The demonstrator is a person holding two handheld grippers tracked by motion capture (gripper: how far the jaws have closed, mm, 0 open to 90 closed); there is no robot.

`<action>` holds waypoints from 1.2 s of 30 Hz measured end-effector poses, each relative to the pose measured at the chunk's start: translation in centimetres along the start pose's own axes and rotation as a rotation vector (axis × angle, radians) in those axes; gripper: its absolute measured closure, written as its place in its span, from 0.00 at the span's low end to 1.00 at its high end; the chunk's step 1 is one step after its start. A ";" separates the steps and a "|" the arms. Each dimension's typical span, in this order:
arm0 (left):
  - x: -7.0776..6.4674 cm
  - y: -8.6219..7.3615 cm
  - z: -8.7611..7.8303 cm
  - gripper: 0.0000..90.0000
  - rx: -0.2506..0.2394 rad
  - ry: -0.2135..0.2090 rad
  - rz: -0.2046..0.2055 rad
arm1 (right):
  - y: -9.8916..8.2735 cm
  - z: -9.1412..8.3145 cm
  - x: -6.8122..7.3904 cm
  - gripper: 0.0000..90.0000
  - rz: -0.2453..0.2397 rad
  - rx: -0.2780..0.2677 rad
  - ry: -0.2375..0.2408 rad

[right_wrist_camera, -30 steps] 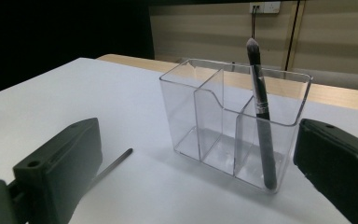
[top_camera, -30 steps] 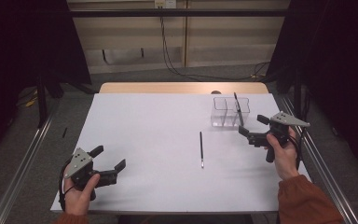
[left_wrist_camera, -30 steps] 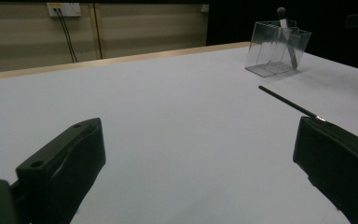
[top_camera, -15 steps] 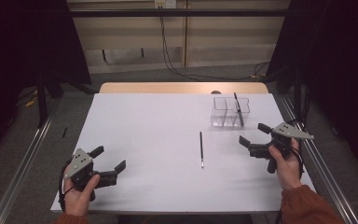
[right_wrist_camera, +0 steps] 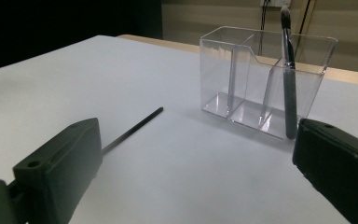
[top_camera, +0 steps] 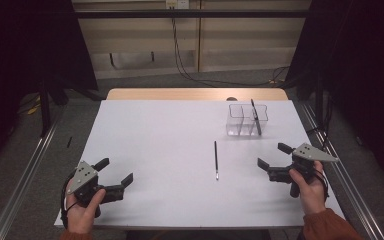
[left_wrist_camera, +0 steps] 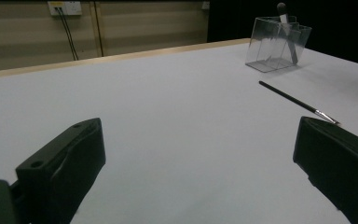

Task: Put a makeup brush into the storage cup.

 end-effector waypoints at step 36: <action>0.0 0.4 -0.4 0.02 -0.009 0.001 0.017 | -1.2 -0.6 1.1 0.01 -0.015 0.008 0.034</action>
Point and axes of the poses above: each handheld gripper's, and its own axes: z roughly forward along the jaws, y roughly out of its top, x roughly to its left, the point moved 6 cm from there along z, roughly forward along the jaws, and after that the axes turned 6 degrees about -z, right-handed, at the moved point
